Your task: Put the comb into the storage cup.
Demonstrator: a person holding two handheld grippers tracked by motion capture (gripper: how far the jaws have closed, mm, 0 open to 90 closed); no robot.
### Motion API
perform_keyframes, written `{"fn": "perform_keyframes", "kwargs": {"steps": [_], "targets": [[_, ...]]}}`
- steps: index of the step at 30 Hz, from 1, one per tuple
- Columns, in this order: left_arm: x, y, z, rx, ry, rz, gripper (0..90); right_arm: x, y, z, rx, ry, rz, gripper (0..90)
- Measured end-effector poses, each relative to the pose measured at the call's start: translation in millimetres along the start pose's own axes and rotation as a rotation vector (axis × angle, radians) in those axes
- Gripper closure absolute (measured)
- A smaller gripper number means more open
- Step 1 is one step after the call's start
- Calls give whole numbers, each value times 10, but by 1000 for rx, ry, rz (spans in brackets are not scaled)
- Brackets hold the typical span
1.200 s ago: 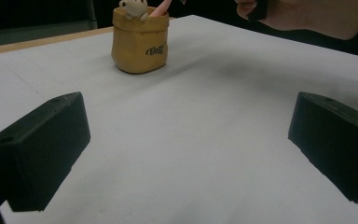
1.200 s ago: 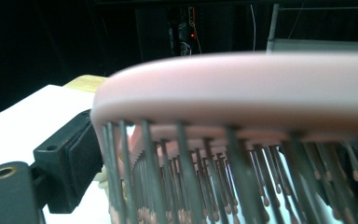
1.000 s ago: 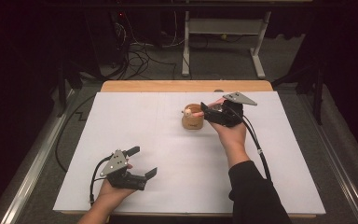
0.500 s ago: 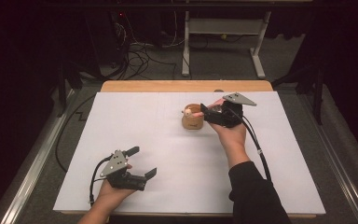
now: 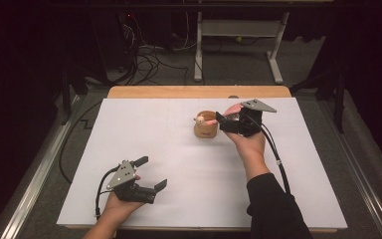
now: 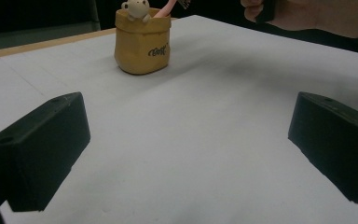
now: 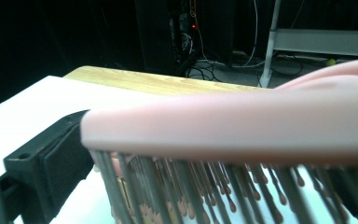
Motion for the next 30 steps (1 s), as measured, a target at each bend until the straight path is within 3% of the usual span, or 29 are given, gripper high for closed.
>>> {"fn": "perform_keyframes", "kwargs": {"steps": [17,30], "targets": [[2,-19,-5,8,0,-4,0,-55,162,8,-10,15,-4,2],[6,-24,0,9,5,-2,0,6,407,24,-32,47,10,2]]}}
Point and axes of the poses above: each handheld gripper's, and its own axes: y roughly backward along the jaws, z roughly out of its top, x roughly to its left, the point moved 2 cm from there along -y, roughly forward along the jaws, and after that the axes turned 4 degrees about z, right-handed, at the moved point
